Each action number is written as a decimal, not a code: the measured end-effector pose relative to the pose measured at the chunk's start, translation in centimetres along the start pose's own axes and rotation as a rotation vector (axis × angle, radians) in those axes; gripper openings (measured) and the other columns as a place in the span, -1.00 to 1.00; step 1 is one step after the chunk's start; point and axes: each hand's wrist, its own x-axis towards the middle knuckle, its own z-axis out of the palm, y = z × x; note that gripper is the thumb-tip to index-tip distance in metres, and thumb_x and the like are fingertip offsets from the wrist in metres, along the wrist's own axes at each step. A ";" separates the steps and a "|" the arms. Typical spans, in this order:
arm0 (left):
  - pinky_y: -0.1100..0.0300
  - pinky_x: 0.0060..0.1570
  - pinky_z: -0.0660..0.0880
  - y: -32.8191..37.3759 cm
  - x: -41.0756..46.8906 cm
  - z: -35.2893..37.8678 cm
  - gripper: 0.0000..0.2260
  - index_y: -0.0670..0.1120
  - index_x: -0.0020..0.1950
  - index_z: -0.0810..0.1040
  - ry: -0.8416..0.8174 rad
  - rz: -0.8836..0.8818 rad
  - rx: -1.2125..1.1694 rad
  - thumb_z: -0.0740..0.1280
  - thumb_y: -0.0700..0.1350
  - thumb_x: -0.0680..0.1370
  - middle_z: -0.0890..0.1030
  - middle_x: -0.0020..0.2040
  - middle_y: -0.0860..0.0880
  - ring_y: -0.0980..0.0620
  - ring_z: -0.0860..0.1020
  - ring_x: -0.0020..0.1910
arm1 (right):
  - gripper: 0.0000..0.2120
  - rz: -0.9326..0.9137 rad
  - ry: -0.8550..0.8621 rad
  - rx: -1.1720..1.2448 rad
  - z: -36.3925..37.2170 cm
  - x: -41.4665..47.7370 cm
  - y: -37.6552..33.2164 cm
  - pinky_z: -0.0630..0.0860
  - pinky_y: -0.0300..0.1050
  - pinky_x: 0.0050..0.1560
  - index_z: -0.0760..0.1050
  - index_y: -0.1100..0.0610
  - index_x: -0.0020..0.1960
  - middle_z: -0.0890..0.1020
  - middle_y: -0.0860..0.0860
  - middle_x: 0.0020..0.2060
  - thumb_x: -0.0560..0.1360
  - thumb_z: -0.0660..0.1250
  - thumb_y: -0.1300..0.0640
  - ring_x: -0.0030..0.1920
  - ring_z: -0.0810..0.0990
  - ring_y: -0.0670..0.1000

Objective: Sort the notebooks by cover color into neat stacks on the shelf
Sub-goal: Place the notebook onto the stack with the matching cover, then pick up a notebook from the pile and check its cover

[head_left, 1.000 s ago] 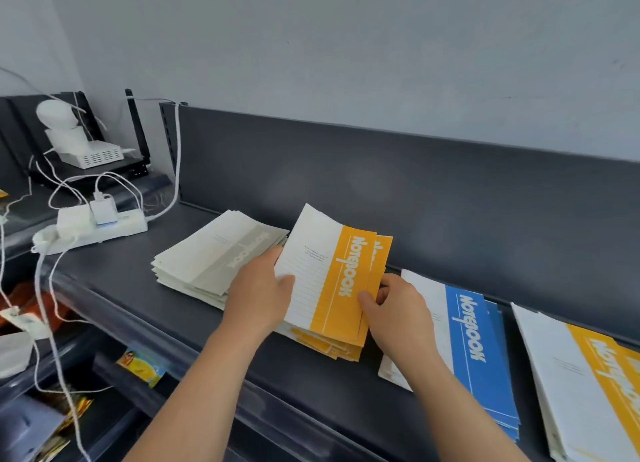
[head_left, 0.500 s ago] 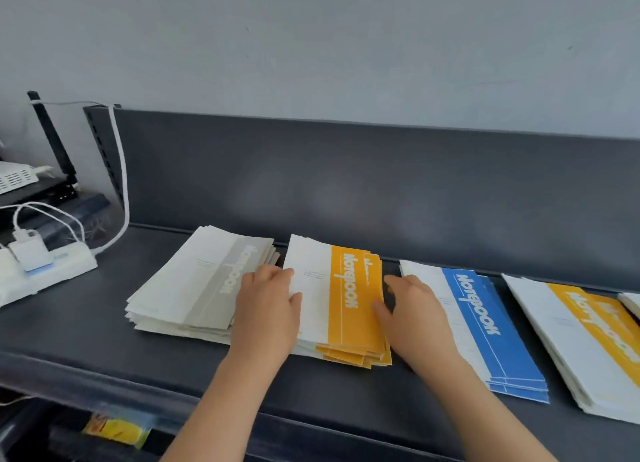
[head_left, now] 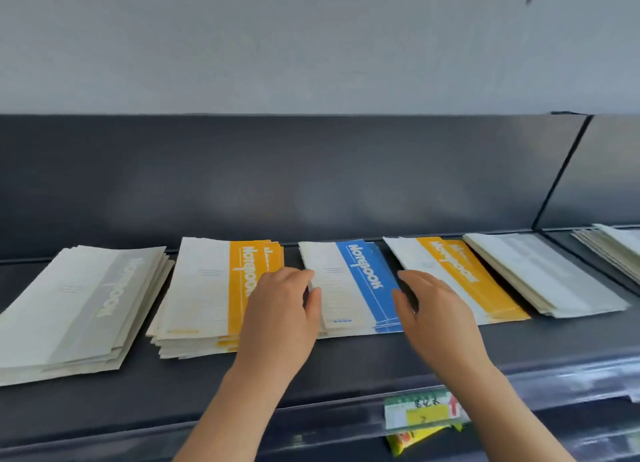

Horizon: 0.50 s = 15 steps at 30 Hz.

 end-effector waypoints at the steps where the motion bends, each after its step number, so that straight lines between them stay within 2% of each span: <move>1: 0.29 0.19 0.35 1.2 0.1 0.6 -0.65 0.03 0.38 0.43 -0.010 0.013 -0.010 0.15 0.05 0.62 0.49 0.29 0.10 0.13 0.38 0.26 | -0.71 0.017 0.011 0.000 -0.7 -0.3 1.2 0.48 -0.11 0.06 0.50 0.14 0.22 0.59 0.01 0.16 0.56 0.21 0.05 0.12 0.55 0.04; 5: 0.26 0.22 0.35 6.5 0.3 3.7 -0.65 0.02 0.38 0.43 -0.060 0.064 -0.063 0.16 0.05 0.61 0.48 0.31 0.10 0.12 0.37 0.29 | -0.69 0.076 0.069 -0.007 -3.8 -1.4 6.7 0.49 -0.12 0.03 0.50 0.11 0.26 0.56 -0.02 0.22 0.56 0.23 0.05 0.07 0.59 0.03; 9: 0.22 0.19 0.36 12.7 0.1 7.4 -0.66 0.01 0.36 0.46 -0.087 0.098 -0.118 0.19 0.04 0.61 0.52 0.26 0.08 0.08 0.39 0.25 | -0.78 0.120 0.087 -0.038 -7.2 -2.1 13.5 0.54 -0.04 -0.10 0.55 0.13 0.08 0.63 0.00 0.04 0.54 0.22 0.07 -0.05 0.59 0.06; 11: 0.22 0.20 0.36 16.1 0.0 9.3 -0.65 0.01 0.37 0.46 -0.092 0.106 -0.145 0.19 0.04 0.60 0.52 0.27 0.09 0.09 0.40 0.25 | -0.76 0.137 0.089 -0.060 -9.0 -2.4 17.1 0.53 -0.05 0.01 0.55 0.13 0.13 0.61 0.00 0.11 0.55 0.20 0.07 0.07 0.56 0.05; 13: 0.24 0.20 0.35 19.5 0.0 11.2 -0.65 0.00 0.37 0.46 -0.100 0.119 -0.171 0.19 0.04 0.61 0.52 0.28 0.08 0.10 0.40 0.25 | -0.71 0.147 0.095 -0.067 -10.8 -2.6 20.4 0.46 -0.15 0.12 0.51 0.12 0.24 0.56 -0.04 0.22 0.57 0.20 0.07 0.20 0.52 0.01; 15: 0.26 0.17 0.35 22.6 0.1 13.1 -0.66 0.00 0.36 0.47 -0.107 0.123 -0.197 0.19 0.02 0.60 0.52 0.27 0.07 0.09 0.41 0.24 | -0.69 0.151 0.091 -0.063 -12.3 -2.7 23.6 0.38 -0.24 0.15 0.48 0.12 0.28 0.53 -0.05 0.26 0.58 0.20 0.07 0.24 0.49 -0.02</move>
